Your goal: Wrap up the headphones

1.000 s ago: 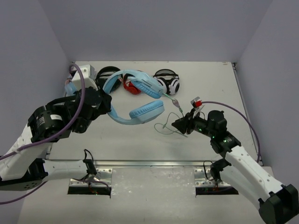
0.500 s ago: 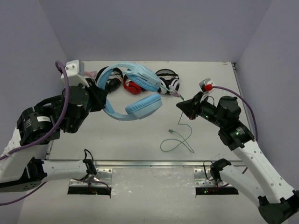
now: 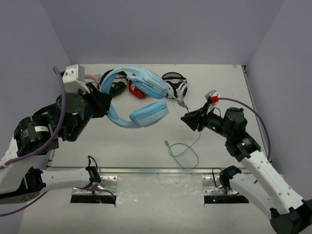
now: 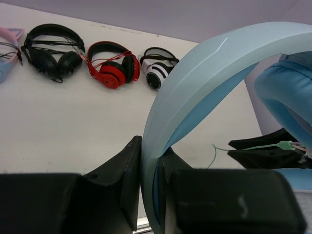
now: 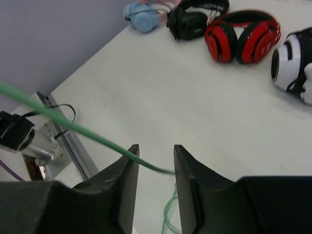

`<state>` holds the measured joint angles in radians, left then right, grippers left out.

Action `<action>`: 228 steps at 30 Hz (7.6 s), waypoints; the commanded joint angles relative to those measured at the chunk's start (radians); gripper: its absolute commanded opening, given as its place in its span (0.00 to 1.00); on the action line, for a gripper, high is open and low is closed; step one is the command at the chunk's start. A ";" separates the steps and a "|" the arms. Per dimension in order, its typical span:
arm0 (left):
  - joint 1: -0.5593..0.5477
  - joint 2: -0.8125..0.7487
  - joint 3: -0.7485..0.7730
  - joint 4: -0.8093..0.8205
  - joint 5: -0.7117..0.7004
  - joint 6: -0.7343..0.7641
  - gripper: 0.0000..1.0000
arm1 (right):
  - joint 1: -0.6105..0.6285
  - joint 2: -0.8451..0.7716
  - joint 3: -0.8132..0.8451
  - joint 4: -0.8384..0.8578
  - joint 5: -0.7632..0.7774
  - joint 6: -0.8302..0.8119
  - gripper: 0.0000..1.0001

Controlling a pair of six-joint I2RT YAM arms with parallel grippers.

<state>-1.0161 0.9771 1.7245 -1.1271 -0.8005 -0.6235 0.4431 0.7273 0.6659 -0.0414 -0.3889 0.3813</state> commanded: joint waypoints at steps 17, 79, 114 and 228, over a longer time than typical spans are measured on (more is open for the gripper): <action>-0.006 0.026 -0.045 0.280 -0.202 0.083 0.00 | 0.005 -0.082 -0.178 0.134 0.228 0.071 0.01; -0.021 0.178 -0.546 0.579 0.118 0.444 0.00 | 0.510 0.735 0.775 -0.808 1.185 -0.025 0.01; -0.021 0.265 -0.500 0.509 -0.034 0.354 0.00 | 0.505 0.718 0.824 -0.874 0.935 0.024 0.02; -0.019 0.132 0.101 0.621 -0.437 0.100 0.00 | 0.405 0.621 -0.026 0.789 0.093 0.151 0.05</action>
<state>-1.0290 1.0626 1.7252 -0.6289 -1.0763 -0.5194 0.8249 1.3602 0.6159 0.7162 -0.2661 0.5354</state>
